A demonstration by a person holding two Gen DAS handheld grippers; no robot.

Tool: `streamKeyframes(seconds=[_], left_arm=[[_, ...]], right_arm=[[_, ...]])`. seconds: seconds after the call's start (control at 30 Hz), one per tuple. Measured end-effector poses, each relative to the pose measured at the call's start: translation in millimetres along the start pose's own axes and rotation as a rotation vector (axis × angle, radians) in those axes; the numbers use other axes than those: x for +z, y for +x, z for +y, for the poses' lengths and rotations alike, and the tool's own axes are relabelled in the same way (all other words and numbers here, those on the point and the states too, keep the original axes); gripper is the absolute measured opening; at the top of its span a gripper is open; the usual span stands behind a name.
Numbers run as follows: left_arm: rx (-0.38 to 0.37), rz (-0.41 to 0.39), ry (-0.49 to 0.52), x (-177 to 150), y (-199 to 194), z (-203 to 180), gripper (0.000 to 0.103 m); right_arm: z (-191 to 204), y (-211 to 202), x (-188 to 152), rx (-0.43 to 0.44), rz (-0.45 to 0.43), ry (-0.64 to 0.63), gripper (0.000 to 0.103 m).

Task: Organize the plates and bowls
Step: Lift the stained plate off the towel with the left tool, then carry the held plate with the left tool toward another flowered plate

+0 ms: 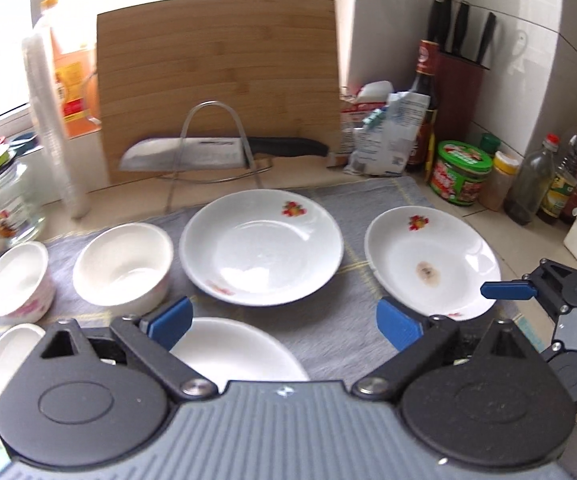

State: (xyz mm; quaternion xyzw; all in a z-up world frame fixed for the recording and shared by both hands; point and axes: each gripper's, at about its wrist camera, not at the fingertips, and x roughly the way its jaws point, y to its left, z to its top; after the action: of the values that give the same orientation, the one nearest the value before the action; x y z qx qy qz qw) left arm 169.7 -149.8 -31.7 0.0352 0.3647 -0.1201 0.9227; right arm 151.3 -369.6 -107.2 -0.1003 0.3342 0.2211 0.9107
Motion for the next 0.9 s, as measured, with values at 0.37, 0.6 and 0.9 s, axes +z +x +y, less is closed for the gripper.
streamKeyframes(seconds=[0.37,0.6,0.9], left_arm=[[-0.021,0.012,0.003,-42,-30,70,0.099],[-0.104,0.024,0.055,-56,-35,106,0.099],[-0.237,0.076,0.163,-63,-21,132,0.099]], right_arm=[[70,3,4,0.012,0.028,0.132,0.103],[118,2,7,-0.080,0.042,0.134,0.103],[164,4,0,-0.090,0.053,0.105,0.103]])
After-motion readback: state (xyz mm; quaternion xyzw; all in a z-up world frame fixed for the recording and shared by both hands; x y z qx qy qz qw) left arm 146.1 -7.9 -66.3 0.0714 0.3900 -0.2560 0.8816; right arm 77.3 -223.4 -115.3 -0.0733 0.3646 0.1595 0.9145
